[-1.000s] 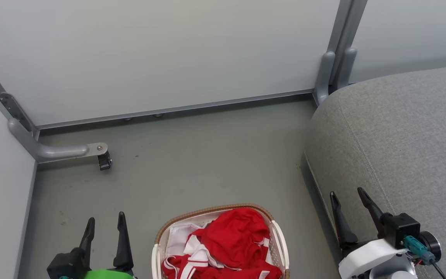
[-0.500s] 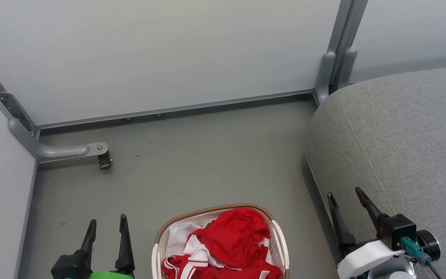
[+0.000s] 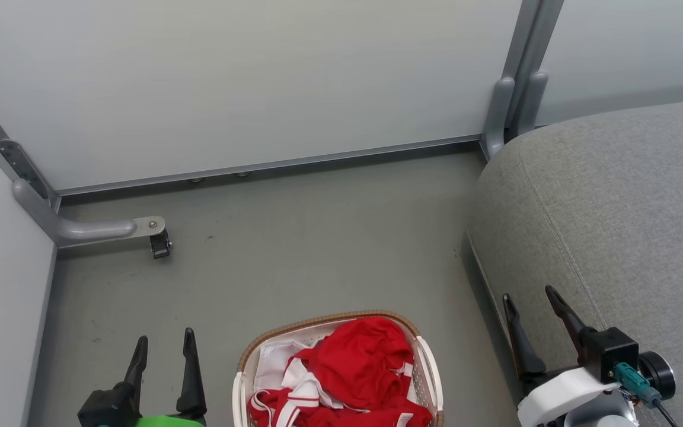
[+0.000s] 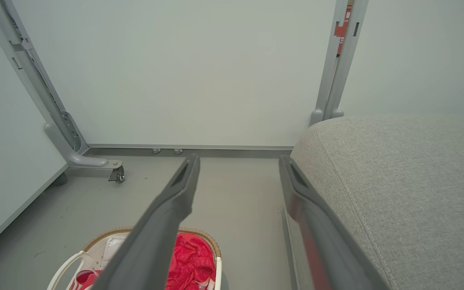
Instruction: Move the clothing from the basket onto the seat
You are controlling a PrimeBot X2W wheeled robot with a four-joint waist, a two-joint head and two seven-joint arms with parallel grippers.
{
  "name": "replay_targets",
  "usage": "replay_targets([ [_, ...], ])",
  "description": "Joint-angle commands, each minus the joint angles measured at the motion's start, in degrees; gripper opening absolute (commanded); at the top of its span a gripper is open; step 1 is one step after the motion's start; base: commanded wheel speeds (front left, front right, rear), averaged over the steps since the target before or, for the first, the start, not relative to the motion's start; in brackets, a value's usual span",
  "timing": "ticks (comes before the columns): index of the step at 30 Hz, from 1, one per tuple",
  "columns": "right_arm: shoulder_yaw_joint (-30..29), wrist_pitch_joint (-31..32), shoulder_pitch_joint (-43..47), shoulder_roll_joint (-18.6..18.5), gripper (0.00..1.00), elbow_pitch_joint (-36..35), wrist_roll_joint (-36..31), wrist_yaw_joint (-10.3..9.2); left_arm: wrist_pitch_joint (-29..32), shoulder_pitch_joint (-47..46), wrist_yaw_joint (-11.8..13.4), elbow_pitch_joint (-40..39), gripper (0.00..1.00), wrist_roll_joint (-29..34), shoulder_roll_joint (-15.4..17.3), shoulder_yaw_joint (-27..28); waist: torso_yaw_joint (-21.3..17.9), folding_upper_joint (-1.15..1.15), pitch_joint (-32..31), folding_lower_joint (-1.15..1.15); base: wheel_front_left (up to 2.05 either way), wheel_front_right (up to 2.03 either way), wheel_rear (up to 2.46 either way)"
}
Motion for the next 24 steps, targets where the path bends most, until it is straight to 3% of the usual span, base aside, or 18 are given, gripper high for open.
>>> replay_targets([
  [1, -0.16, -0.14, 0.40, -0.33, 1.00, -0.14, -0.21, 0.00, 0.00, 0.31, 0.04, -0.08, 1.00, -0.11, 0.40, -0.01, -0.02, 0.00, 0.04, 0.00, 0.00, 0.00, 0.00],
  [12, -0.76, -0.14, -1.50, -0.33, 1.00, -2.12, -1.14, 0.00, 0.01, -2.38, -0.74, -0.29, 1.00, 1.54, 0.37, -1.30, -0.31, 0.00, 3.68, 0.00, 0.00, 0.00, 0.00],
  [24, -7.64, -0.13, -12.79, -0.33, 1.00, -9.39, -2.80, -0.01, 0.01, -21.00, -3.06, 4.41, 1.00, 5.77, 0.37, -10.09, -1.16, 0.00, 23.83, 0.00, 0.00, 0.00, 0.00],
])
